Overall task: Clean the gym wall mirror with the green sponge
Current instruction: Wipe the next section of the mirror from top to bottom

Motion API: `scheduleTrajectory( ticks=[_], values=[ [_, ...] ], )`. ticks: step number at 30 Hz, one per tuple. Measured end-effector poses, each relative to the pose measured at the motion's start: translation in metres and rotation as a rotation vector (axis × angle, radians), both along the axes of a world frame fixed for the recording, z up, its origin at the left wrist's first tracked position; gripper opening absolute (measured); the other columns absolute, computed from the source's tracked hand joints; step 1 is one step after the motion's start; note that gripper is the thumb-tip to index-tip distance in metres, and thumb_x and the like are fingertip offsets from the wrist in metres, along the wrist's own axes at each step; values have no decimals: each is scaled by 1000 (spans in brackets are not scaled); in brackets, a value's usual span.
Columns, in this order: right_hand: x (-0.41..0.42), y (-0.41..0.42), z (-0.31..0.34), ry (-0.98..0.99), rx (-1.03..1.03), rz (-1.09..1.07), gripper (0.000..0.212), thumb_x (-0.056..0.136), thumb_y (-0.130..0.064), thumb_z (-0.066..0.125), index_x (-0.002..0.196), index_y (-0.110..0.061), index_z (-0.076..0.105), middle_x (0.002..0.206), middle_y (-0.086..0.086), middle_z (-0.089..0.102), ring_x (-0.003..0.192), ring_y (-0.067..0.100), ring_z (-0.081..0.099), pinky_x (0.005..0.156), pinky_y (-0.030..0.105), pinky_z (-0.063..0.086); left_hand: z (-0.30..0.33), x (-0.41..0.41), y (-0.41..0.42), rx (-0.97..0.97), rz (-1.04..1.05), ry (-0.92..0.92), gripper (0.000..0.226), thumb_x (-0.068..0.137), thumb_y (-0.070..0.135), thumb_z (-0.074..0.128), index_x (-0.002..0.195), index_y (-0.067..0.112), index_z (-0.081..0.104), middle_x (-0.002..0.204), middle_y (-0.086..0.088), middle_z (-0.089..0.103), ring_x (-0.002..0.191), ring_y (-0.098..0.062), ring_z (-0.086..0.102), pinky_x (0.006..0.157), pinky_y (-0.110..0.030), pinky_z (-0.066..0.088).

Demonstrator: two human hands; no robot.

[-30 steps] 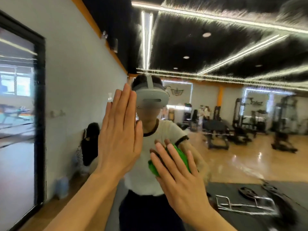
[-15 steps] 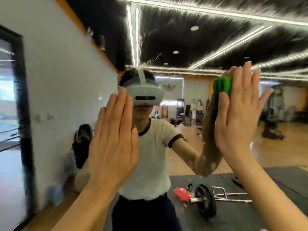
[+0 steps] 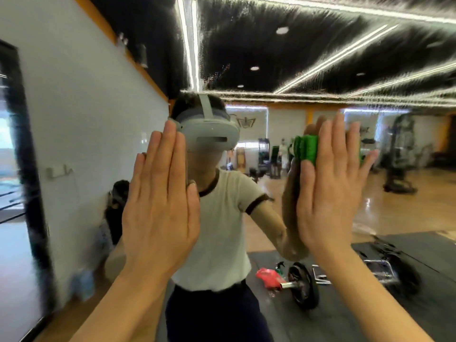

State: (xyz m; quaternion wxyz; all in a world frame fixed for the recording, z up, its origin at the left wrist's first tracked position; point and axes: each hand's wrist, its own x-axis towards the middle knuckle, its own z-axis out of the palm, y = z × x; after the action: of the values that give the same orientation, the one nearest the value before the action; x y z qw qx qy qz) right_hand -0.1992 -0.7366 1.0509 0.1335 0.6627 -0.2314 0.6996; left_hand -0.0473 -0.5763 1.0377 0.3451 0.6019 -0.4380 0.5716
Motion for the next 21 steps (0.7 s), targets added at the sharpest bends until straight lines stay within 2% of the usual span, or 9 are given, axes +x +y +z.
scheduleTrajectory(
  ticks=[2, 6, 8, 9, 12, 14, 16, 19, 21],
  values=[
    [22, 22, -5, -44, 35, -6, 56, 107, -27, 28, 158, -5, 22, 165, 16, 20, 154, 28, 9, 124, 47, -8, 0, -1, 0, 2, 6, -1, 58, 104, 18, 29, 157, -2, 19, 166, -20, 19, 155, -31, 15, 128, -35, 3],
    [61, 70, -26, 244, -244, 92, 52, 107, -25, 37, 154, -6, 27, 163, 13, 28, 153, 22, 14, 125, 44, -6, -1, 0, 1, 5, -13, 16, 58, 104, 17, 33, 158, -1, 18, 167, -17, 15, 155, -24, 9, 127, -34, 1],
    [47, 57, -25, 366, -338, 43, 53, 106, -25, 41, 155, -8, 29, 163, 11, 28, 153, 22, 16, 125, 43, -7, 0, 0, 1, 3, -21, 21, 59, 104, 17, 33, 158, -1, 17, 167, -16, 15, 155, -23, 8, 127, -33, 0],
    [34, 42, -25, 382, -335, 3, 54, 106, -25, 41, 156, -8, 28, 164, 12, 26, 153, 21, 11, 125, 41, -9, 0, 0, 1, 2, -18, 22, 59, 104, 17, 34, 158, 0, 17, 167, -16, 15, 156, -25, 9, 127, -33, 0],
    [-8, -1, -31, 200, -69, -9, 57, 107, -31, 28, 158, -9, 19, 167, 7, 14, 153, 14, -7, 124, 44, -11, -1, -1, 1, -2, 7, 16, 60, 103, 16, 34, 158, -1, 18, 167, -18, 16, 156, -28, 11, 127, -35, 1],
    [-12, -3, -40, -8, 113, 57, 57, 108, -30, 25, 159, -7, 16, 167, 11, 13, 154, 19, -3, 123, 50, -10, -2, -1, 0, -7, 13, 14, 60, 103, 15, 34, 158, -1, 19, 167, -18, 17, 156, -28, 12, 127, -35, 2],
    [15, 24, -45, -68, 155, 54, 57, 107, -28, 27, 159, -6, 14, 167, 12, 14, 153, 20, -2, 124, 48, -10, -2, -1, 0, -4, 13, 12, 59, 103, 14, 35, 158, -1, 19, 166, -18, 18, 155, -29, 12, 127, -35, 2],
    [60, 73, -62, 163, -75, 97, 52, 110, -26, 24, 158, -9, 14, 166, 5, 15, 154, 19, 1, 125, 46, -7, -2, -1, 0, -12, -2, 9, 57, 105, 15, 34, 157, -2, 20, 166, -19, 18, 155, -26, 10, 127, -33, 1],
    [55, 69, -71, 327, -208, 88, 50, 111, -28, 25, 157, -12, 15, 166, 1, 15, 155, 18, 2, 126, 46, -3, -2, 0, 0, -20, -11, 13, 57, 105, 15, 34, 158, -2, 20, 166, -18, 17, 155, -21, 7, 127, -33, 0]
  ],
)
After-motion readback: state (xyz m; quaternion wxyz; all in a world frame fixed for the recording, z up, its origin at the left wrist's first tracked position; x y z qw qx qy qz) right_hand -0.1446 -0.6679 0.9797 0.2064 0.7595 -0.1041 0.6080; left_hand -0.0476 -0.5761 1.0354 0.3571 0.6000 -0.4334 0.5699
